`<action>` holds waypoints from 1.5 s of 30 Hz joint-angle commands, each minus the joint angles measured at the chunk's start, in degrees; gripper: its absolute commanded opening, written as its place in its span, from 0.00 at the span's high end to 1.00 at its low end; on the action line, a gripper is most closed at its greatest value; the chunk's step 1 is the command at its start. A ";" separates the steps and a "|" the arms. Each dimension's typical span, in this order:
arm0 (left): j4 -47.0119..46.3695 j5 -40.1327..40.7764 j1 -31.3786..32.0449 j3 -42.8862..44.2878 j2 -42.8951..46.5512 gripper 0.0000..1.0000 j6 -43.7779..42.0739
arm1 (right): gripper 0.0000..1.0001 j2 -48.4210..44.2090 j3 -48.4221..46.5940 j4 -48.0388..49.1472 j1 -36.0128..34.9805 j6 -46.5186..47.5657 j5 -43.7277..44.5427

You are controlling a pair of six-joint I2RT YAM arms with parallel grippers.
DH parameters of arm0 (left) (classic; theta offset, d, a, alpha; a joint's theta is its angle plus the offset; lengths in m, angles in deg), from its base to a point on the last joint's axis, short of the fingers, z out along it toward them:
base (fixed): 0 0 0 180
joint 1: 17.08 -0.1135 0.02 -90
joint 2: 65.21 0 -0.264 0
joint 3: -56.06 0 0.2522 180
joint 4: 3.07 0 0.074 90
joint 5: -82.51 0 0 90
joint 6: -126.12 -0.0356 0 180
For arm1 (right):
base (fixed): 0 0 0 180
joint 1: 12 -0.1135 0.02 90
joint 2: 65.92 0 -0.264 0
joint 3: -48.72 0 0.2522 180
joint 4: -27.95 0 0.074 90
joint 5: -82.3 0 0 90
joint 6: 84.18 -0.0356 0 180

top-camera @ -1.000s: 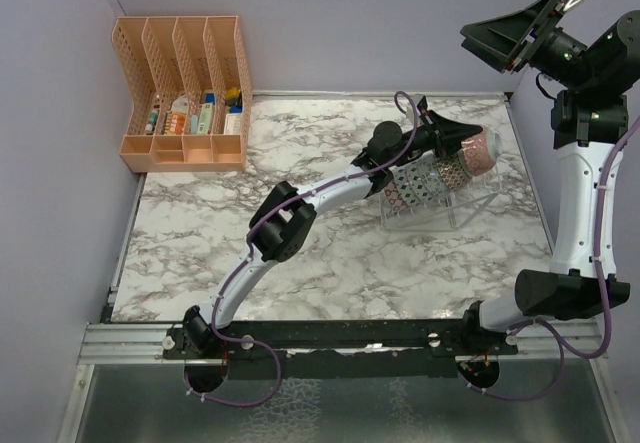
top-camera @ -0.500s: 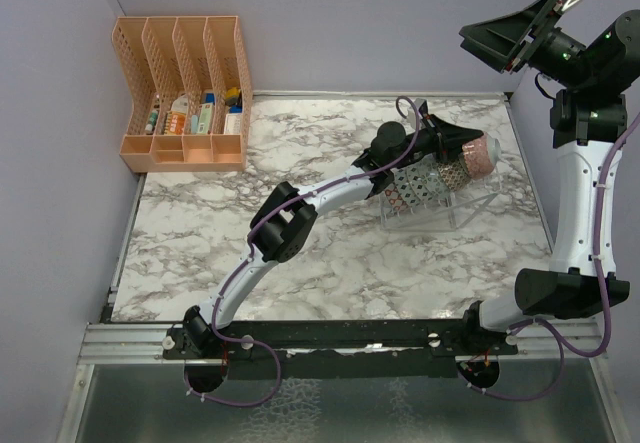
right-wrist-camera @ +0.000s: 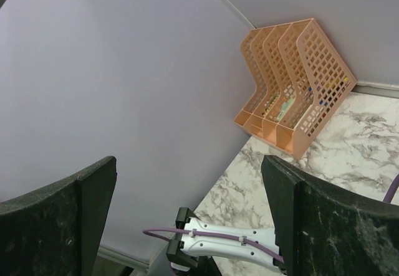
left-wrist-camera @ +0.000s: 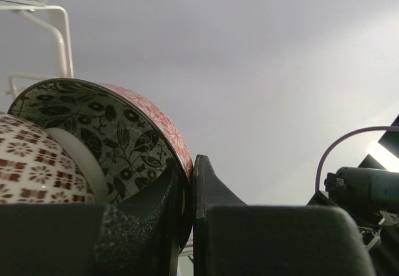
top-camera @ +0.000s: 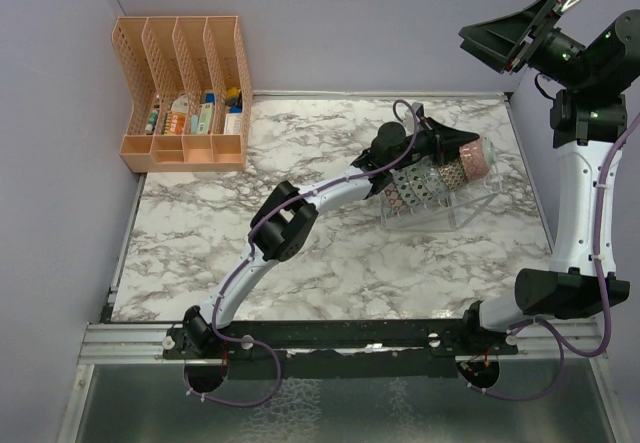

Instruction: Load the bowls into the dish rack

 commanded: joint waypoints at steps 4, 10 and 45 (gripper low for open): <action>-0.39 -1.76 0.38 -1.31 2.07 0.83 0.03 | 0.00 -1.28 0.83 -1.15 0.46 1.15 -1.49; 1.27 -2.23 0.10 -2.15 3.42 0.76 -1.51 | 0.00 -1.34 0.93 -1.29 0.41 1.20 -1.53; 32.03 -5.91 -3.42 -5.92 18.49 0.55 -25.94 | 0.00 -3.15 3.14 -1.23 0.41 1.07 -1.40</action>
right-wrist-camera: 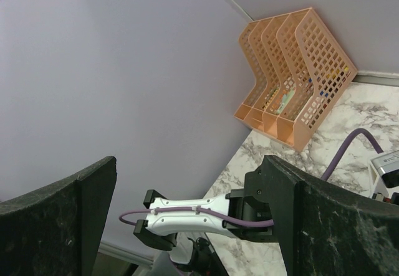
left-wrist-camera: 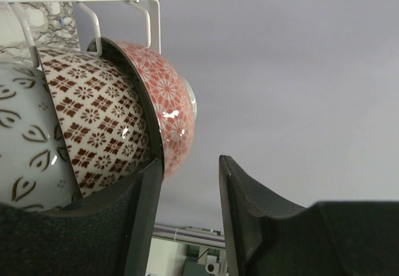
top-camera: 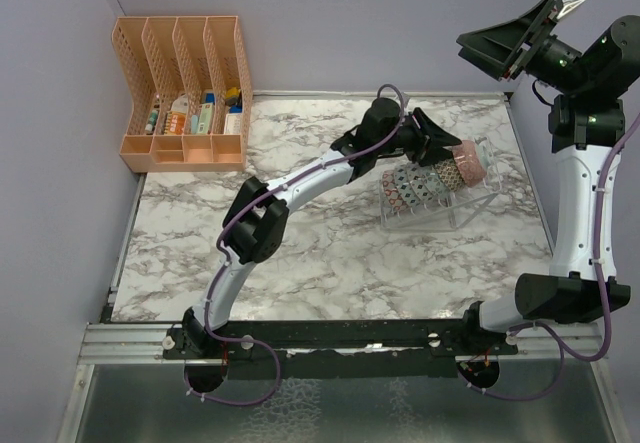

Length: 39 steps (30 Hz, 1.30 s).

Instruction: Load the bowls into the dish rack

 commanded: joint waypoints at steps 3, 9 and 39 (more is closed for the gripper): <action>3.67 -0.72 -0.67 -1.32 6.71 0.52 -5.28 | 0.00 -1.79 0.57 -0.26 0.42 0.50 -1.22; 3.88 -0.35 -1.12 -5.53 10.43 0.48 -6.34 | 0.00 -2.31 1.43 -0.32 0.41 0.67 -1.24; 66.73 43.46 -7.94 -6.21 38.61 0.01 -47.35 | 0.01 -5.78 7.80 -5.76 0.32 5.16 1.45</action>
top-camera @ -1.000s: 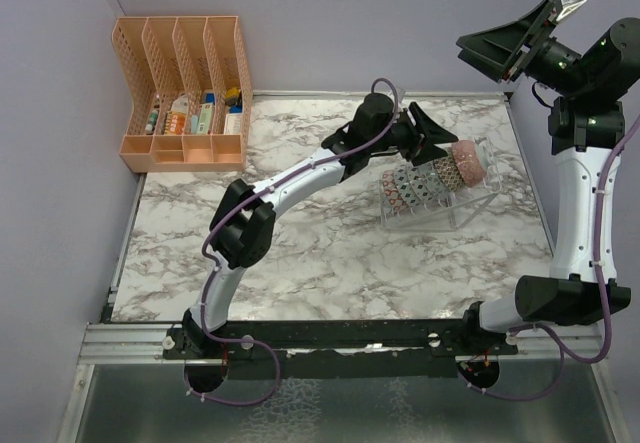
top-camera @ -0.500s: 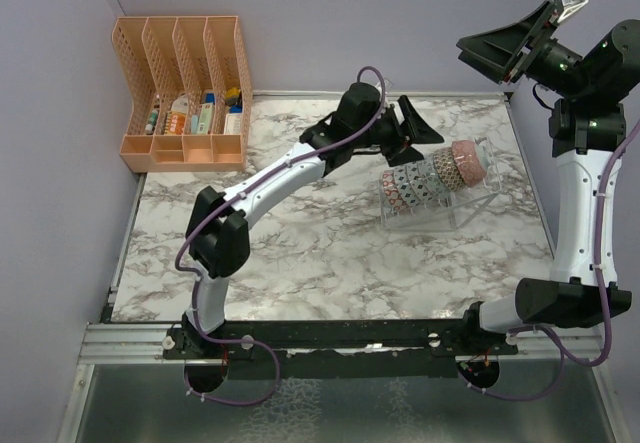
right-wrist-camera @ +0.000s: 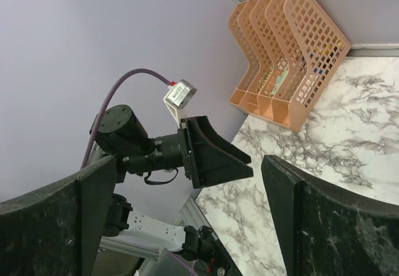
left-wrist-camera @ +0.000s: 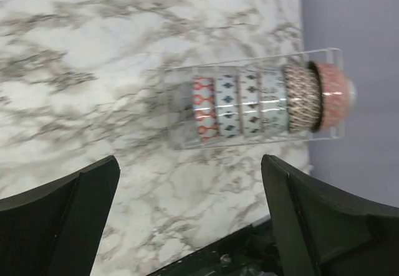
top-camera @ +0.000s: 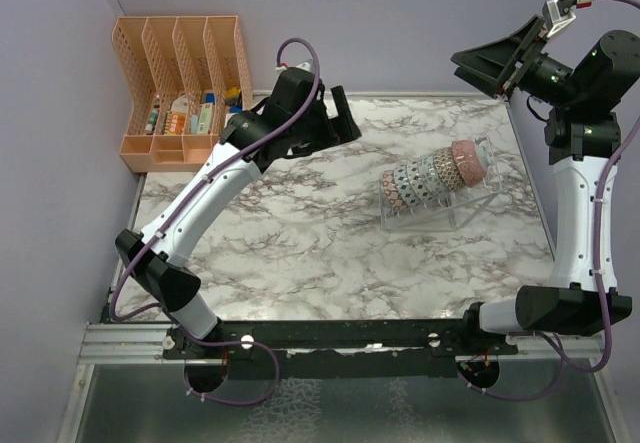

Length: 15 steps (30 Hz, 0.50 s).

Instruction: Load the bowls into the dish rack

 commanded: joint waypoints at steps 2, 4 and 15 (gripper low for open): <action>17.51 22.61 0.02 1.62 2.67 0.01 -1.98 | 0.01 -2.29 2.20 -3.03 0.32 3.28 1.38; 19.83 26.36 0.02 1.29 2.95 0.01 -3.08 | 0.01 -2.43 2.53 -3.91 0.14 4.16 1.58; 13.99 28.41 0.02 -2.43 6.93 0.01 -9.11 | 0.01 -3.34 5.03 -5.67 -0.03 6.23 2.57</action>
